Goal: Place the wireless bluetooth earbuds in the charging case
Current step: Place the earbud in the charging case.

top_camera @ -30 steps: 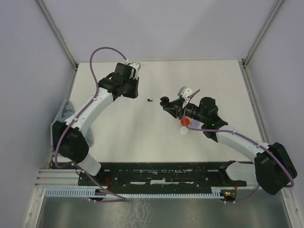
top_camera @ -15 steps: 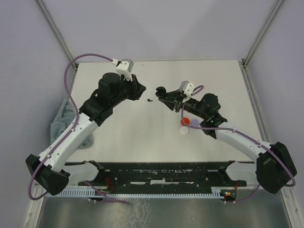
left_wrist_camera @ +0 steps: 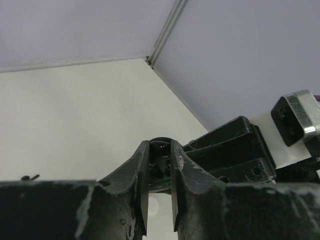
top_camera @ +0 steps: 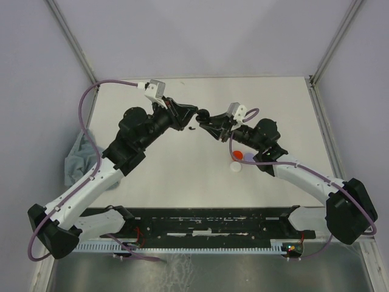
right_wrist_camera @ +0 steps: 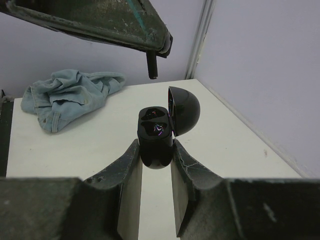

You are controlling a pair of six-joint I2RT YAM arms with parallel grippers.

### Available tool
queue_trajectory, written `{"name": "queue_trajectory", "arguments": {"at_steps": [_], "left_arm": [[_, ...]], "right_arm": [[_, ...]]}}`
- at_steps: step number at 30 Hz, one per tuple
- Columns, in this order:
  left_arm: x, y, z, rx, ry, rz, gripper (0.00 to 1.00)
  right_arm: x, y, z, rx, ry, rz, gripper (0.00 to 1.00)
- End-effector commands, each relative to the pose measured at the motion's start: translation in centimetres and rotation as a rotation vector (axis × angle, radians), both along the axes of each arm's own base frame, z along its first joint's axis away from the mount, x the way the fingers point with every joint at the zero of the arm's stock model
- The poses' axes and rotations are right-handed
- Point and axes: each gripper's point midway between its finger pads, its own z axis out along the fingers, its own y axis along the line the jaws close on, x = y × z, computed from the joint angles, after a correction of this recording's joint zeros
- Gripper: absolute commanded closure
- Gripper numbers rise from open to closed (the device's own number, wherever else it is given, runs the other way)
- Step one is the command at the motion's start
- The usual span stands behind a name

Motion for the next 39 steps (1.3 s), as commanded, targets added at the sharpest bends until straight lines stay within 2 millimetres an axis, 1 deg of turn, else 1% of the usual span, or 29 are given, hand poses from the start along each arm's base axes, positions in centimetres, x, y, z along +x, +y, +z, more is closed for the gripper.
{"name": "queue_trajectory", "arguments": {"at_steps": [1,5,10,16,22,30,34,39], "left_arm": [[-1.3,-2.0,3.2,-0.116,-0.086,-0.077,0.84],[-1.4,-2.6,3.0,-0.099,-0.097,-0.082,0.84],[-1.6,-3.0,2.5,-0.081,-0.098,-0.083,0.84],[-1.8,-3.4,1.0,-0.036,-0.089,-0.069,0.85],[-1.9,-3.4,-0.1,0.005,-0.086,-0.043,0.85],[-1.6,-3.0,-0.3,0.025,-0.097,-0.005,0.85],[-1.6,-2.8,0.0,0.019,-0.105,0.004,0.85],[-1.4,-2.6,0.0,0.024,-0.108,0.017,0.85]], "right_arm": [[-0.3,0.2,4.1,0.075,-0.093,0.004,0.96],[-0.3,0.0,4.5,0.083,-0.097,-0.001,0.96],[-0.3,-0.1,4.5,0.087,-0.095,-0.009,0.96],[-0.3,-0.2,4.7,0.094,-0.097,-0.015,0.96],[-0.3,-0.3,4.8,0.098,-0.094,-0.016,0.96],[-0.4,-0.5,4.7,0.1,-0.091,-0.022,0.97],[-0.5,-0.4,4.7,0.1,-0.089,-0.021,0.97],[-0.6,-0.3,4.6,0.098,-0.085,-0.015,0.97]]}}
